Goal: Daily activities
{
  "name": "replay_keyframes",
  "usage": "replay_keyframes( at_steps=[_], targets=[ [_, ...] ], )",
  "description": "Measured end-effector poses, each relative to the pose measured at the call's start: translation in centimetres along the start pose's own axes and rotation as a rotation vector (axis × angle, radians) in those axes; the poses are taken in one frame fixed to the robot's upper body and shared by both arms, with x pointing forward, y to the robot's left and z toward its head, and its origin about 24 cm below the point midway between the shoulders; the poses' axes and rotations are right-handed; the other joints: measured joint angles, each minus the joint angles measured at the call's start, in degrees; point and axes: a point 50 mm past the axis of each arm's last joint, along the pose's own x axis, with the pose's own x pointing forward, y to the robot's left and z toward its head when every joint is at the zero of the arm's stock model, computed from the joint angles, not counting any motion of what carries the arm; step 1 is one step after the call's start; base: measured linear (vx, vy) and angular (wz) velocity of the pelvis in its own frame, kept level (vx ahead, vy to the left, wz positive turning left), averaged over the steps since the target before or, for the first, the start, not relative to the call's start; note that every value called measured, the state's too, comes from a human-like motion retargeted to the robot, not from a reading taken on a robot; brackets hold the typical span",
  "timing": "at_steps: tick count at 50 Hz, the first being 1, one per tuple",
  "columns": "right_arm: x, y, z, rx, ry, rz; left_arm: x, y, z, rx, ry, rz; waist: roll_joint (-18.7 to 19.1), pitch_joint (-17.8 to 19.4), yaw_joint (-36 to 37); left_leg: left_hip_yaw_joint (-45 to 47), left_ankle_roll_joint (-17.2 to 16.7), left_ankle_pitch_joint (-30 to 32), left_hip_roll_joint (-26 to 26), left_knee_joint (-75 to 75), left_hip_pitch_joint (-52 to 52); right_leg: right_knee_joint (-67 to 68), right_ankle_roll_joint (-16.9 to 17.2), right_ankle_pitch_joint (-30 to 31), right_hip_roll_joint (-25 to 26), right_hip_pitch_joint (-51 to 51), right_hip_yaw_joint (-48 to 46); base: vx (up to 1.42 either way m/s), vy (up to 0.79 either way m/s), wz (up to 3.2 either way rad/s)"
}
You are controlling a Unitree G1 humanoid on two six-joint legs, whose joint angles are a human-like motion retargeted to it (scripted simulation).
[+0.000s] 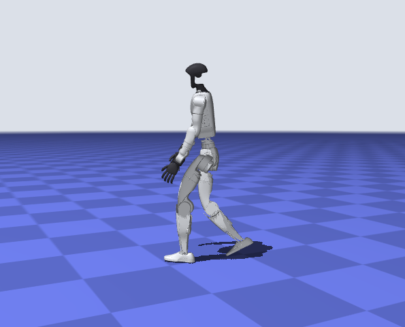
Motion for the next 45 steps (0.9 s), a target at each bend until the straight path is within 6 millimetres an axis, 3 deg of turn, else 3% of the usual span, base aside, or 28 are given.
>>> replay_keyframes(
  at_steps=[2,6,11,15,20,30,34,39,45],
  targets=[
    [-0.1,0.4,-0.3,-0.004,0.009,0.036,0.0,0.1,0.0,0.010,-0.002,-0.011,-0.71,0.09,-0.55,1.01,0.98,-0.72,-0.74,0.15,1.53,6.07,2.58,4.58,-1.71,-1.83,-1.02,0.45,0.14,-0.25],
    [-0.2,0.5,-0.7,-0.011,0.016,0.081,0.0,0.3,-0.1,0.059,-0.009,-0.047,0.01,0.43,-1.58,2.50,2.43,-3.84,-0.90,1.02,4.15,16.49,3.10,9.26,-5.55,-6.70,-5.35,0.38,0.12,-0.30],
    [-0.6,-0.4,-1.2,-0.012,0.012,0.078,-0.1,0.0,-0.3,0.164,-0.015,-0.105,2.26,1.07,-3.72,4.41,4.27,-8.82,-2.14,2.87,6.54,21.21,0.57,3.26,-12.95,-12.75,-8.52,0.31,0.16,-0.16],
    [-0.9,-1.3,-1.5,-0.031,0.003,0.055,-0.2,-0.5,-0.5,0.237,-0.022,-0.145,5.30,2.24,-5.33,4.85,4.78,-12.16,-2.03,3.02,9.72,16.08,-2.20,-2.14,-14.75,-16.26,-9.51,0.28,0.08,-0.14],
    [-1.3,-2.1,-2.0,-0.067,0.013,0.032,-0.3,-1.0,-0.5,0.295,-0.033,-0.185,9.82,3.32,-6.31,4.19,5.12,-15.85,-0.43,3.45,12.91,2.72,-3.23,-3.37,-10.63,-18.20,-7.79,0.25,0.04,-0.08],
    [-2.2,-0.8,-6.2,-0.167,0.163,0.096,-1.8,-3.3,-3.9,0.412,0.041,-0.346,13.83,2.92,-3.68,2.30,5.57,-24.33,-0.82,15.74,13.33,-7.23,-6.11,-4.13,-5.96,-14.88,-4.65,0.22,0.00,-0.05],
    [-2.9,-0.8,-8.1,-0.209,0.241,0.113,-2.7,-4.6,-5.6,0.465,0.083,-0.436,15.24,3.12,-1.62,1.78,4.51,-24.52,-0.64,21.06,12.72,-6.58,-7.29,-6.03,-5.79,-12.56,-5.32,0.21,0.02,-0.04],
    [-3.6,-1.2,-10.0,-0.220,0.319,0.103,-3.7,-5.4,-7.3,0.512,0.122,-0.501,15.33,2.96,-0.40,2.12,6.05,-28.10,-1.87,21.79,13.55,-2.68,-7.45,-9.40,-7.18,-11.55,-6.22,0.20,0.05,0.11],
    [-3.8,-1.5,-10.2,-0.185,0.324,0.074,-3.7,-4.8,-7.9,0.545,0.136,-0.475,13.15,3.45,-1.69,2.58,8.60,-30.22,-4.70,17.48,19.67,13.22,-6.80,-8.07,-12.82,-15.62,-10.06,0.17,0.05,0.19]
  ],
)
